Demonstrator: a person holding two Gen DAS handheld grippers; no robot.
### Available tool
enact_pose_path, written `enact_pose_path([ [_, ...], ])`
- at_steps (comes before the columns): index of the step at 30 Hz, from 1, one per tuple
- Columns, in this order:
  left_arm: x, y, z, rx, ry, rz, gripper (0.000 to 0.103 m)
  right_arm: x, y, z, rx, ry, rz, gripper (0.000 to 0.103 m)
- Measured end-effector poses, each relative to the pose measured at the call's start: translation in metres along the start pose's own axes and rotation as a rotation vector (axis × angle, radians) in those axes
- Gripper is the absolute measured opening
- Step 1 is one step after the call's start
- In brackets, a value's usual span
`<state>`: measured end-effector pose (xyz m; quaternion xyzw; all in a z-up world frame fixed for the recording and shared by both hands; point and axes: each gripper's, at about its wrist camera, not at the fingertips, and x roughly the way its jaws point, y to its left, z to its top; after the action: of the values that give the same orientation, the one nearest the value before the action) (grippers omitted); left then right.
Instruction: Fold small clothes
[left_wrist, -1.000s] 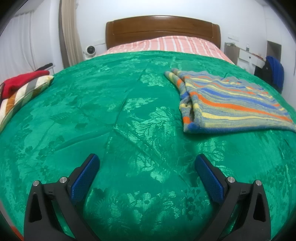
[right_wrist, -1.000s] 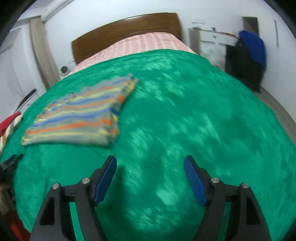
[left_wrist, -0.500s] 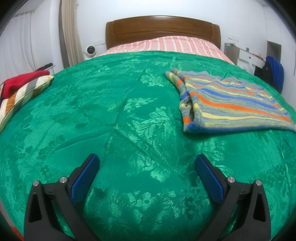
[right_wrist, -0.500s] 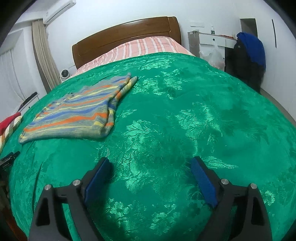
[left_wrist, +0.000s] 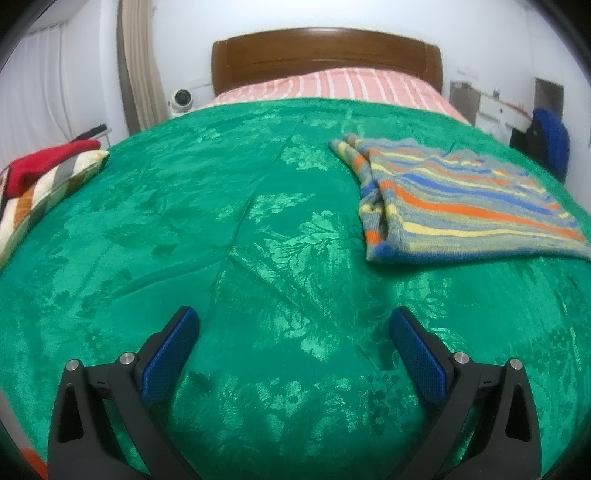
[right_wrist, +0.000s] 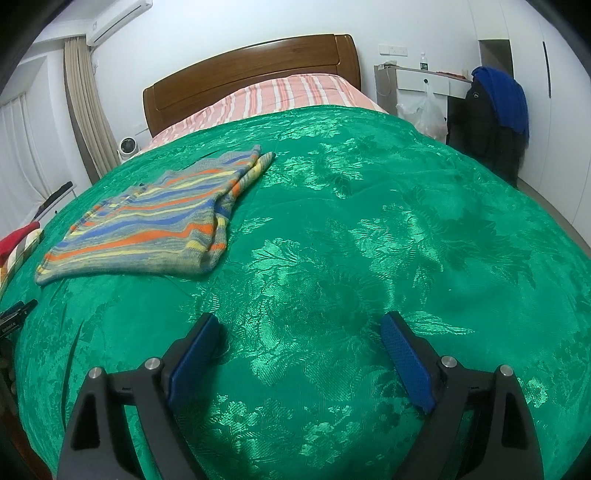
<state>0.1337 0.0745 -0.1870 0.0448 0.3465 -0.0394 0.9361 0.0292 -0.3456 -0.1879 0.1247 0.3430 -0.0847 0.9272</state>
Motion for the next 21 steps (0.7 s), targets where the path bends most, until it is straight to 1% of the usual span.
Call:
enact_pose_path([
  [2, -0.005, -0.006, 0.003, 0.028, 0.023, 0.019, 0.102, 0.000, 0.000, 0.000, 0.001, -0.001, 0.002, 0.089],
  [6, -0.029, -0.034, 0.009, 0.100, 0.018, -0.044, 0.102, 0.000, 0.000, -0.001, 0.002, -0.001, 0.004, 0.089],
  [10, -0.050, -0.079, 0.016, 0.165, 0.022, -0.162, 0.102, 0.000, 0.000, 0.000, 0.002, 0.004, 0.010, 0.090],
  [15, -0.067, -0.151, 0.029, 0.330, 0.020, -0.309, 0.102, -0.003, -0.002, 0.004, 0.020, 0.014, 0.007, 0.090],
  [17, -0.070, -0.180, 0.034, 0.399, 0.021, -0.364, 0.102, -0.011, -0.006, 0.005, 0.063, 0.003, 0.031, 0.090],
  [19, -0.069, -0.208, 0.038, 0.463, 0.022, -0.417, 0.102, -0.022, -0.016, 0.006, 0.135, -0.022, 0.069, 0.090],
  [21, -0.065, -0.237, 0.042, 0.510, 0.024, -0.466, 0.102, -0.034, -0.028, 0.008, 0.187, -0.060, 0.074, 0.090],
])
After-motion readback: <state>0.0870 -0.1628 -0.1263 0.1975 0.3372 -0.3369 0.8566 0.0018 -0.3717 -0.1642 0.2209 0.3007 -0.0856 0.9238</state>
